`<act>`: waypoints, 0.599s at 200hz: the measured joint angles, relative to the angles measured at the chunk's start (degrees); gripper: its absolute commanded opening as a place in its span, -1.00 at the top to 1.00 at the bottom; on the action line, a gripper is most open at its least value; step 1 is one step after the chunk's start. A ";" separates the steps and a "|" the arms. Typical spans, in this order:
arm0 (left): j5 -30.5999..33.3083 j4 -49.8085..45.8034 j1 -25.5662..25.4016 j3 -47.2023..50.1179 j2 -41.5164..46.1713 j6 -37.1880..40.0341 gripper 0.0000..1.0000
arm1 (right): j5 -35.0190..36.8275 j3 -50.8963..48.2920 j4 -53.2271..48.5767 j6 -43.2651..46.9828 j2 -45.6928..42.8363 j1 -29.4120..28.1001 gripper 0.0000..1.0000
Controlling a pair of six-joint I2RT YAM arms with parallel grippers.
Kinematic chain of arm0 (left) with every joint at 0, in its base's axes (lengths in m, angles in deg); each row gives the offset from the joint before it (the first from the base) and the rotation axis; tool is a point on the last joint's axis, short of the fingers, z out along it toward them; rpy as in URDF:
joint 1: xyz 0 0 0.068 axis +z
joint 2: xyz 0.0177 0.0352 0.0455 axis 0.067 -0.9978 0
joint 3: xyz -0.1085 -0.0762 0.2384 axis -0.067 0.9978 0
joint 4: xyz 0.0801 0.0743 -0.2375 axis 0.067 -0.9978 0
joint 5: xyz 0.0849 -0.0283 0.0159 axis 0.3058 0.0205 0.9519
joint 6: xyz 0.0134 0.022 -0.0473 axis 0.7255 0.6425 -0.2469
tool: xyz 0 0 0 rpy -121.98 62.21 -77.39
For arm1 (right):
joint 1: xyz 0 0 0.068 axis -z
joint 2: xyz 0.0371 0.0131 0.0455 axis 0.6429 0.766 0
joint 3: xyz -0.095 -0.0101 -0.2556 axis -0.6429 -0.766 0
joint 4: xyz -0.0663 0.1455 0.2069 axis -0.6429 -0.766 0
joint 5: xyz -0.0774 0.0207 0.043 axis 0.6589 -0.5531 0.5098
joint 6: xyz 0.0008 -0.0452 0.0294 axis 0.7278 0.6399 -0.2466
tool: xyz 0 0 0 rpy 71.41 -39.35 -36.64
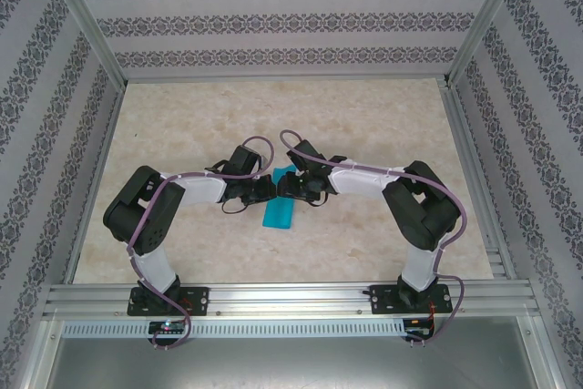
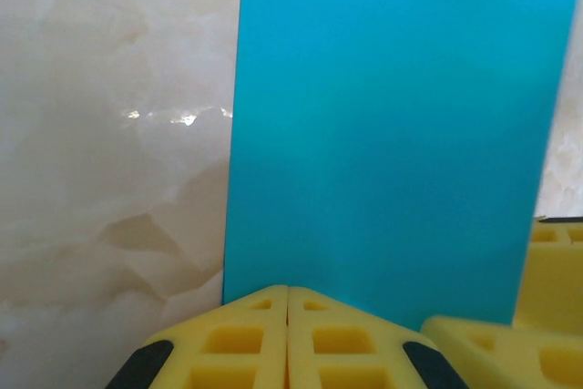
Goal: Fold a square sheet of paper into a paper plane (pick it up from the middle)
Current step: First fold in half a square sheet of paper at the center of the table.
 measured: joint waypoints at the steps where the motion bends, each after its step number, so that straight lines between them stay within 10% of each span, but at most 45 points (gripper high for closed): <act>1: 0.02 -0.02 0.00 0.00 0.00 -0.02 0.84 | 0.00 0.00 0.11 -0.04 0.00 -0.02 0.06; 120: 0.00 -1.22 0.00 -0.02 0.55 -0.39 0.77 | 2.27 0.33 -3.26 -2.89 1.53 0.00 0.24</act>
